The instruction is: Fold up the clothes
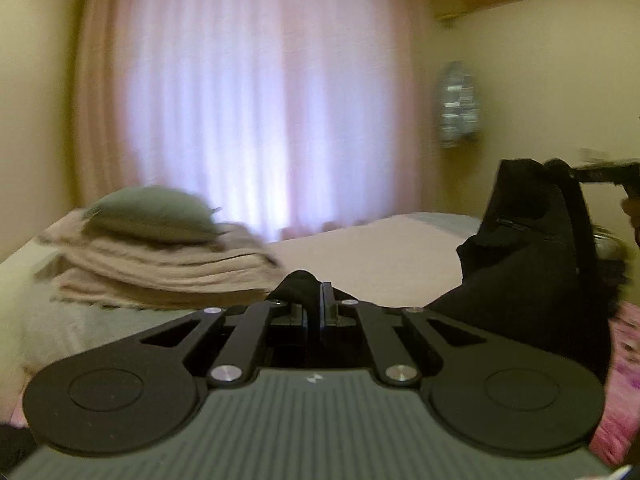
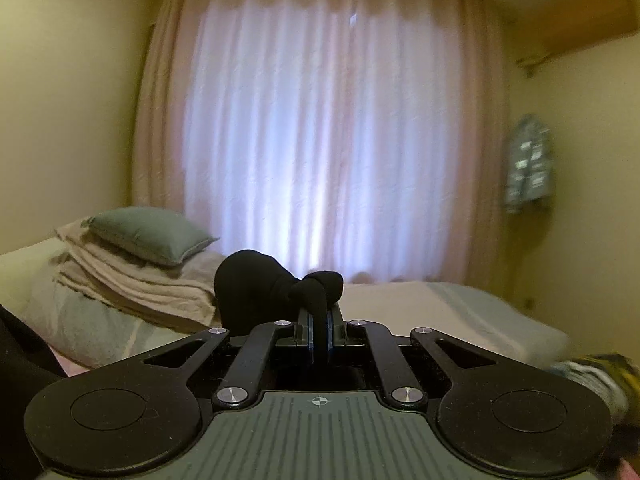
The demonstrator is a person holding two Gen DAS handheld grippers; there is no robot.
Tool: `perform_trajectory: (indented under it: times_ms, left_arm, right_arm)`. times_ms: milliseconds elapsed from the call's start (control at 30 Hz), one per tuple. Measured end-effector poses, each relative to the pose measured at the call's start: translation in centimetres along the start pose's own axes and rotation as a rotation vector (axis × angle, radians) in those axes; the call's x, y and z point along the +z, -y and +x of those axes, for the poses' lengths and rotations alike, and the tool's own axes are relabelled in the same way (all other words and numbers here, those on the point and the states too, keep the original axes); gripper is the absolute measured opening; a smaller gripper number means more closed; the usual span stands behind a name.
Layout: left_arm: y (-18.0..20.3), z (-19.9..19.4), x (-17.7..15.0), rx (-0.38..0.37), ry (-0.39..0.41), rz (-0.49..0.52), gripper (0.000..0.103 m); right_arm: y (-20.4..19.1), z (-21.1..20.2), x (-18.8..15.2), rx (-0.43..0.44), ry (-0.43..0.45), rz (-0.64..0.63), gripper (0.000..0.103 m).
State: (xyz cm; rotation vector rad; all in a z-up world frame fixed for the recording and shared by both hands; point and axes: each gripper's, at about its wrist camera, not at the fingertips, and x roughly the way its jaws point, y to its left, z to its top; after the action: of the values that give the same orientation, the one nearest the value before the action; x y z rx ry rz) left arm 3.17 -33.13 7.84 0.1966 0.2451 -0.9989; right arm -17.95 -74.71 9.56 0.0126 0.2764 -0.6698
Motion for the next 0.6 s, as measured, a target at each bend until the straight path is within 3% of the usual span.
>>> perform_trajectory:
  times_ms: [100, 133, 167, 200, 267, 367, 500, 600]
  left_arm:
    - [0.3, 6.8, -1.6, 0.148, -0.142, -0.018, 0.011]
    - [0.3, 8.8, -2.5, 0.18, -0.217, -0.033, 0.012]
    - [0.3, 10.6, -3.6, 0.203, -0.289, -0.05, 0.012]
    - [0.4, 11.7, -4.8, 0.198, -0.35, -0.074, 0.013]
    - [1.0, 12.8, -7.3, 0.201, -0.434, -0.079, 0.018]
    - [1.8, 12.5, -11.3, 0.205, -0.561, -0.084, 0.032]
    - [1.2, 11.0, -17.1, 0.181, -0.728, -0.143, 0.041]
    - [0.7, 10.4, -21.2, 0.119, -0.815, -0.145, 0.047]
  right_arm:
    - [1.5, 10.9, -1.4, 0.074, -0.099, -0.03, 0.006]
    - [1.7, 14.4, -2.4, 0.078, -0.142, -0.033, 0.04]
    - [1.9, 17.8, -3.5, 0.081, -0.185, -0.035, 0.083]
    - [1.9, 20.3, -5.0, 0.094, -0.203, -0.049, 0.091]
    - [2.0, 22.8, -7.7, 0.149, -0.253, -0.048, 0.092]
    - [2.8, 23.0, -13.2, 0.191, -0.368, -0.005, 0.092]
    - [4.9, 19.1, -22.2, 0.183, -0.598, 0.106, 0.092]
    - [5.6, 14.3, -28.5, 0.169, -0.781, 0.213, 0.092]
